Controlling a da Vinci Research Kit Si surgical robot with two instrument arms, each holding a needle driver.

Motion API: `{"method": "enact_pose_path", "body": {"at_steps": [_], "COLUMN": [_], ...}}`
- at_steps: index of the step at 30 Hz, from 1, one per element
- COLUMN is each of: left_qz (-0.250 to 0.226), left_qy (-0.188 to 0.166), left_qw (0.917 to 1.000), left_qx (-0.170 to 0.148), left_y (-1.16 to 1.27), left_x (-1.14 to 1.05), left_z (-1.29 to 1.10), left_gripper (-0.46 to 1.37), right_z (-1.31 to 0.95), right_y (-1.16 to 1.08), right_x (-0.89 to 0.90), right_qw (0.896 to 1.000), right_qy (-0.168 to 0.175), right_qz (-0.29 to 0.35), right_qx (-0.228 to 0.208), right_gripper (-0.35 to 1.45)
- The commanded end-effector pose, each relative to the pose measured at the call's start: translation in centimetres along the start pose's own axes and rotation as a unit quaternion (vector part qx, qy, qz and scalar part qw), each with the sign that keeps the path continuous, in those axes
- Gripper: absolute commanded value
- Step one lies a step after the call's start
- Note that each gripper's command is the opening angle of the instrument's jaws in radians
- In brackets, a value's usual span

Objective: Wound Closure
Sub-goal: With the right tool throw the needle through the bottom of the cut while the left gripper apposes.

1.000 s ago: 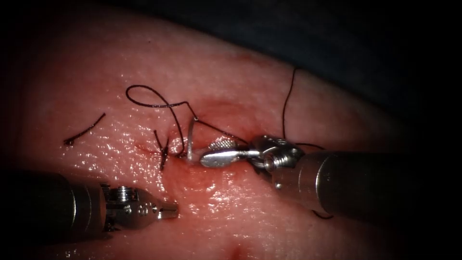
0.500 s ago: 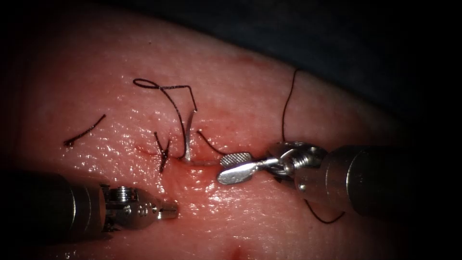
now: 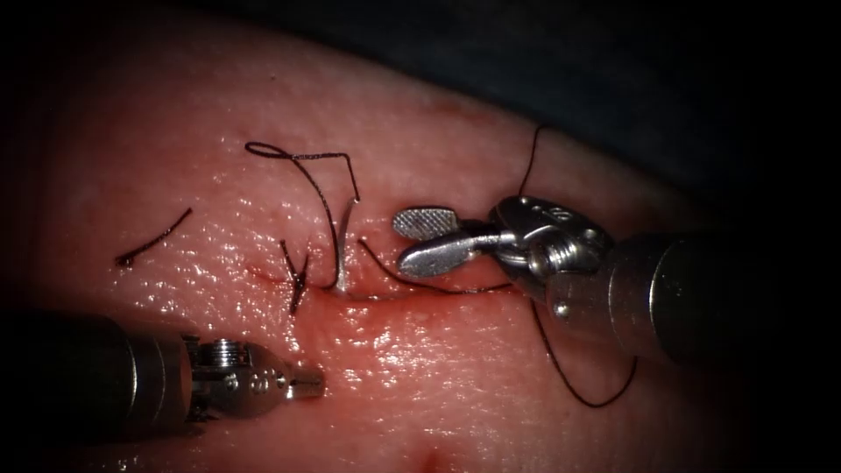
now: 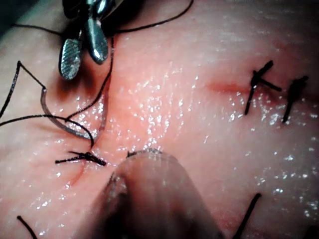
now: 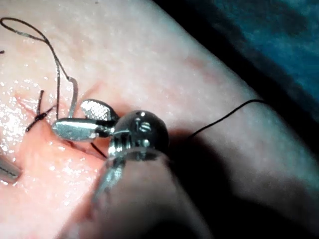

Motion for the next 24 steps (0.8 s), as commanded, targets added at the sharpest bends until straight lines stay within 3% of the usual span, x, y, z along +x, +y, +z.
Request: {"method": "enact_pose_path", "body": {"at_steps": [1,4,10,17,24], "left_qz": [0.000,0.000,0.000,0.000,0.000], "left_qy": [0.000,0.000,0.000,0.000,0.000], "left_qw": [1.0000,1.0000,1.0000,1.0000,1.0000], "left_qx": [-0.002,-0.002,-0.002,-0.002,-0.003], "left_y": [0.00,0.00,0.00,0.00,0.00], "left_x": [0.00,0.00,0.00,0.00,0.00], "left_z": [0.00,0.00,-0.01,-0.01,-0.01], "left_gripper": [-0.35,-0.35,-0.35,-0.35,-0.35], "right_z": [0.00,0.05,0.14,0.30,0.40], "right_y": [0.06,0.17,0.45,0.67,0.71], "right_x": [-0.02,-0.03,-0.07,-0.11,-0.08], "right_qw": [1.000,0.997,0.994,0.991,0.988], "right_qy": [-0.015,-0.016,-0.010,0.033,0.086], "right_qz": [-0.020,-0.076,-0.108,-0.127,-0.123], "right_qx": [-0.001,-0.005,0.015,0.016,0.035], "right_gripper": [0.99,0.95,0.86,0.86,0.84]}}
